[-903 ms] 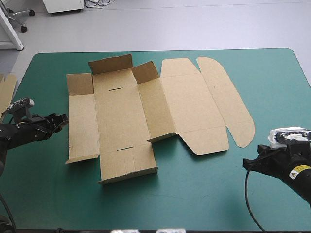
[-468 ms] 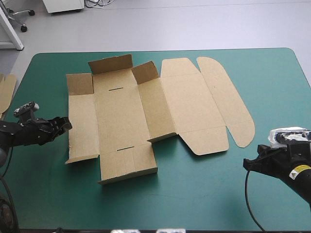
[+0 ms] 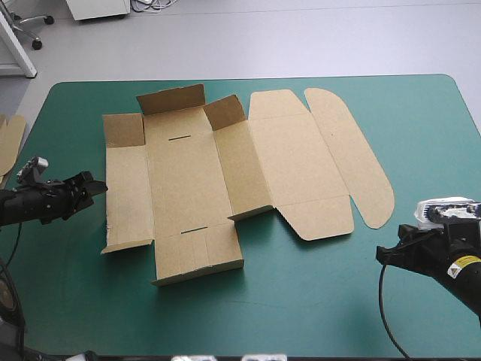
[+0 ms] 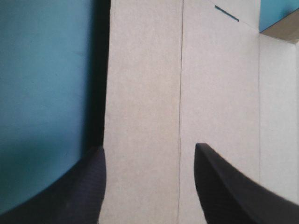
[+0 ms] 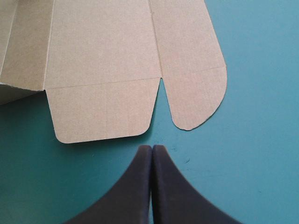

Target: Fold the box

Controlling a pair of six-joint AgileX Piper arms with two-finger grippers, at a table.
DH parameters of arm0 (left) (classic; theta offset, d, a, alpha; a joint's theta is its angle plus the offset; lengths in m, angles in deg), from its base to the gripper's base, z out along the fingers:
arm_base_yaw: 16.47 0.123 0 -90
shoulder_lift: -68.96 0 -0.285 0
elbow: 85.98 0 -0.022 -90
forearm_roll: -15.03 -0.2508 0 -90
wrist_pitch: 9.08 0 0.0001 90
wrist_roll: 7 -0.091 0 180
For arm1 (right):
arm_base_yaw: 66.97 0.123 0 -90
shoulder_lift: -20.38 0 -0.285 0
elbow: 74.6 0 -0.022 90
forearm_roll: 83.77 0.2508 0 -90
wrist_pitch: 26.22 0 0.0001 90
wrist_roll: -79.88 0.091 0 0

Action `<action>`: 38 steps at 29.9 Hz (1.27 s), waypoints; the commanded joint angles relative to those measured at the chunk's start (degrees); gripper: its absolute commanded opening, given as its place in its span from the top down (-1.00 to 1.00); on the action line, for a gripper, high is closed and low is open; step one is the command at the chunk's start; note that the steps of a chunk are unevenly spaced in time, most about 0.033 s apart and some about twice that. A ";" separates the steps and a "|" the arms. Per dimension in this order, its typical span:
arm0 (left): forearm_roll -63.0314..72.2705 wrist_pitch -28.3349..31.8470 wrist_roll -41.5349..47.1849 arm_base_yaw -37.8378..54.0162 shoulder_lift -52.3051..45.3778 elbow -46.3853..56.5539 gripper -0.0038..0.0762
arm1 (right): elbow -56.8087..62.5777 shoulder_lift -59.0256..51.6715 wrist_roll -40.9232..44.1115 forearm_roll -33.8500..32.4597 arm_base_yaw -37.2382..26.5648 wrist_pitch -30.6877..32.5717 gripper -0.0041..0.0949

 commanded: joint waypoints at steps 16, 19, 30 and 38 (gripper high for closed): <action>4.40 -11.44 -5.69 0.95 7.10 -3.18 -0.08 | -1.96 0.33 -0.05 -0.60 -0.05 -2.94 0.99; 3.32 -11.97 -4.91 1.65 7.10 -4.76 -0.08 | -1.96 0.33 -0.05 -0.73 -0.05 -2.84 0.99; -1.99 -14.76 -1.63 2.63 10.55 -8.36 -0.08 | -1.96 0.33 -0.05 -1.70 -0.05 -2.95 0.99; -1.66 -15.82 -2.53 2.63 11.25 -8.45 -0.08 | -1.96 0.33 0.19 -2.07 -0.05 -3.05 0.99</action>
